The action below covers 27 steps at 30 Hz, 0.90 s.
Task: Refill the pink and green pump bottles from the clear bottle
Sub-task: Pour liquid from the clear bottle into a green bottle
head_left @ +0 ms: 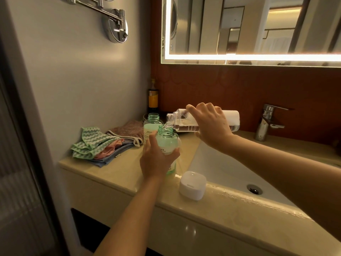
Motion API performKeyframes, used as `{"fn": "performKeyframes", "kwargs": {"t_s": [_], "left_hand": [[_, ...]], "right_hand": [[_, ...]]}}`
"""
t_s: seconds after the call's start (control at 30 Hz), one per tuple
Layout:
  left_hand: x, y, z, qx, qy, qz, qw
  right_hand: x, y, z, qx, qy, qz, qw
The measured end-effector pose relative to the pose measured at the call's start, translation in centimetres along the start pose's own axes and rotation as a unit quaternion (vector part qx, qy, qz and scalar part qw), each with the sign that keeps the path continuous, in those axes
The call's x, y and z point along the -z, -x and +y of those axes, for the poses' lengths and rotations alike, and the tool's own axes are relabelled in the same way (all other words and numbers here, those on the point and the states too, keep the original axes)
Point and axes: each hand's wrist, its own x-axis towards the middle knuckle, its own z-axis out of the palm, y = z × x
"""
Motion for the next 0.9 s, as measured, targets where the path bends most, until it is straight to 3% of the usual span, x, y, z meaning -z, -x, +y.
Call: {"fn": "performKeyframes", "kwargs": {"t_s": [0.9], "left_hand": [[-0.04, -0.02, -0.01, 0.006, -0.001, -0.003, 1.0]], "right_hand": [[-0.13, 0.0, -0.13, -0.001, 0.014, 0.01, 1.0]]}}
